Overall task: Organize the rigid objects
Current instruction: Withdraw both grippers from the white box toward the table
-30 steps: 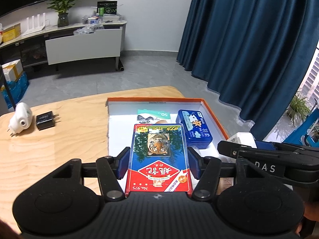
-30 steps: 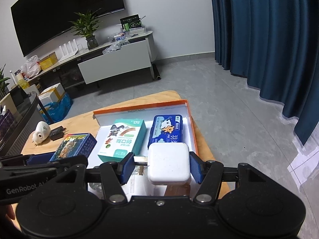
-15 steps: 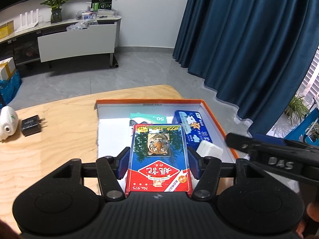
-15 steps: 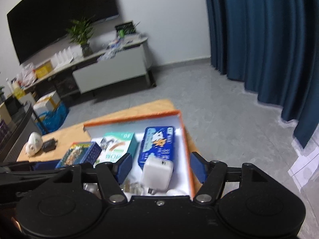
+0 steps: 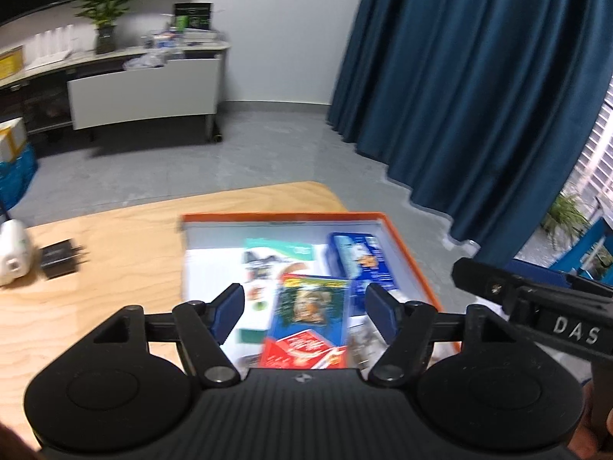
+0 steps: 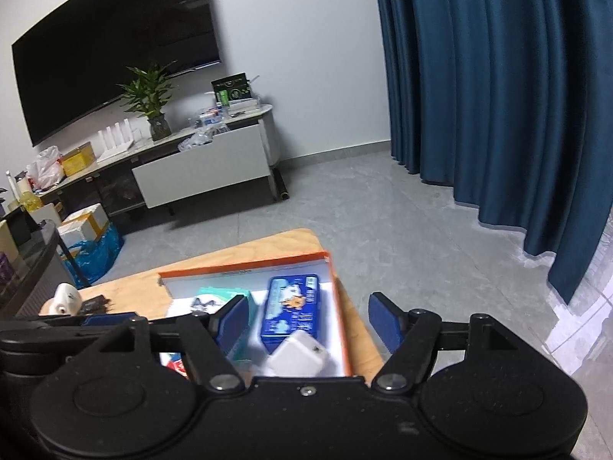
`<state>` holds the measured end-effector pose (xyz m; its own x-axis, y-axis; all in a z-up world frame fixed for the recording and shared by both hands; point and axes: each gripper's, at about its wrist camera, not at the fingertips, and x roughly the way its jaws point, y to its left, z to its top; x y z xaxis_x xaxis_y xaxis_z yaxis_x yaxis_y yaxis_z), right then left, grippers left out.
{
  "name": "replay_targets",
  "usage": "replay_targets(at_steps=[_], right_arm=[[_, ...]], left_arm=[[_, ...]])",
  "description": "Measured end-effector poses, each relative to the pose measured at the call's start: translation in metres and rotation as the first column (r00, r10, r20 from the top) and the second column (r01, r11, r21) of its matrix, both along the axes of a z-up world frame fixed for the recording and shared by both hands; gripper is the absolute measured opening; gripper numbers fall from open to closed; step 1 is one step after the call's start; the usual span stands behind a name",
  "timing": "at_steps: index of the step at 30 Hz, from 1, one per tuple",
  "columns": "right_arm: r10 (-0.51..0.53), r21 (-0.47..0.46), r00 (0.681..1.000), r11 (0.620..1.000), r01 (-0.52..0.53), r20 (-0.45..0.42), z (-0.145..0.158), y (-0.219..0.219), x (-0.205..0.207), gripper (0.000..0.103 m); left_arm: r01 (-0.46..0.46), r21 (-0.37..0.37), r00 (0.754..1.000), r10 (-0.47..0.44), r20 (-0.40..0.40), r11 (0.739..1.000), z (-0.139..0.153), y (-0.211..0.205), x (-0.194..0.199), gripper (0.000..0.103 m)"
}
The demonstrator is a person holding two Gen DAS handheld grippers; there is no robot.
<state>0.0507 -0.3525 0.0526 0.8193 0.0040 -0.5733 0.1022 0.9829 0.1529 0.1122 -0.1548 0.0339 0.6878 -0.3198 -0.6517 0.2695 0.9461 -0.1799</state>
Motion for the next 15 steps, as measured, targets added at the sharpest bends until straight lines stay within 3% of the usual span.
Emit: replay_targets(at_steps=[8,15], right_arm=[[0.158,0.004,0.987,0.987,-0.158,-0.026,0.002,0.060,0.008,0.085],[0.294,0.028,0.954,0.956,-0.293,-0.055,-0.002,0.122,0.016,0.085]], left_arm=[[-0.162,0.032,0.987,0.161,0.022,0.986,0.013,0.070,-0.027,0.083],[-0.306,0.036,0.952,0.305,0.013,0.951,0.016,0.136,-0.047,0.086]])
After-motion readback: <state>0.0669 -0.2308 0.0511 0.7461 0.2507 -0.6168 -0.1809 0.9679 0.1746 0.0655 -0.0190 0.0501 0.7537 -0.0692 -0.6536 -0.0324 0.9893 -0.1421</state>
